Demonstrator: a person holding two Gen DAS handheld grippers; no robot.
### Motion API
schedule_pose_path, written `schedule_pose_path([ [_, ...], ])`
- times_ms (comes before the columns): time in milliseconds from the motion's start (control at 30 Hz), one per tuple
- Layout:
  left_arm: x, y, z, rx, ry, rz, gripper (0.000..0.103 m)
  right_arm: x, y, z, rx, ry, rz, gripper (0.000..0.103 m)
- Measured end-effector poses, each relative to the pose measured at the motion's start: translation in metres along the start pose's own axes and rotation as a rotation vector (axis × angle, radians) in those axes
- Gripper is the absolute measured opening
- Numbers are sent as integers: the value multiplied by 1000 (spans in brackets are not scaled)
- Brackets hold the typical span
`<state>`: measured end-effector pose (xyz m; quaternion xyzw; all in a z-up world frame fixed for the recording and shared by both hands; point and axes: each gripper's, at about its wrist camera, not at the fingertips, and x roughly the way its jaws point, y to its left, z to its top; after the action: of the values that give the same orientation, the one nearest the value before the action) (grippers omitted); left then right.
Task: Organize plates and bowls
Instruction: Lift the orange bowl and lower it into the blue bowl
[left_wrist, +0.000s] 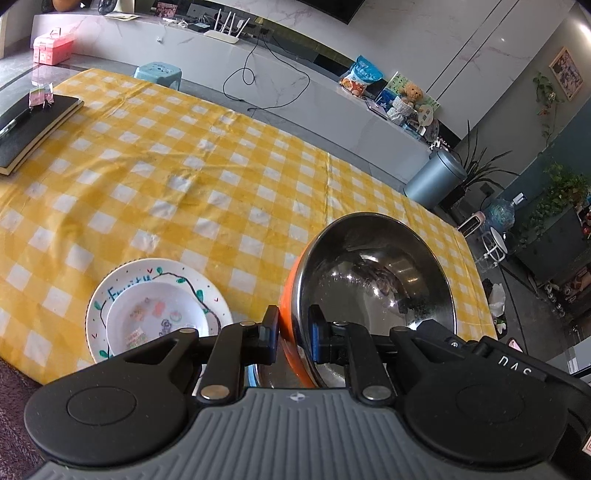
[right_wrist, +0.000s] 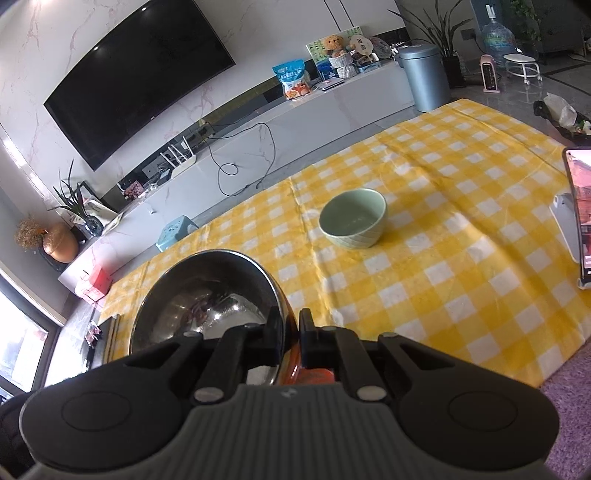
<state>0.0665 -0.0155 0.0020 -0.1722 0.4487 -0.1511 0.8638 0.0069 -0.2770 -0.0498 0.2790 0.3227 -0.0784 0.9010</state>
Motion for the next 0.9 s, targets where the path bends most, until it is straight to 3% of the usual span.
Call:
schedule_pose_path([
  [500,29,3,-22,13,142,13,19,18,-21,-17,-13,67,-95,6],
  [900,39,-2,-23,53,142,43,20,38,-30,-23,4,120,-130,4],
])
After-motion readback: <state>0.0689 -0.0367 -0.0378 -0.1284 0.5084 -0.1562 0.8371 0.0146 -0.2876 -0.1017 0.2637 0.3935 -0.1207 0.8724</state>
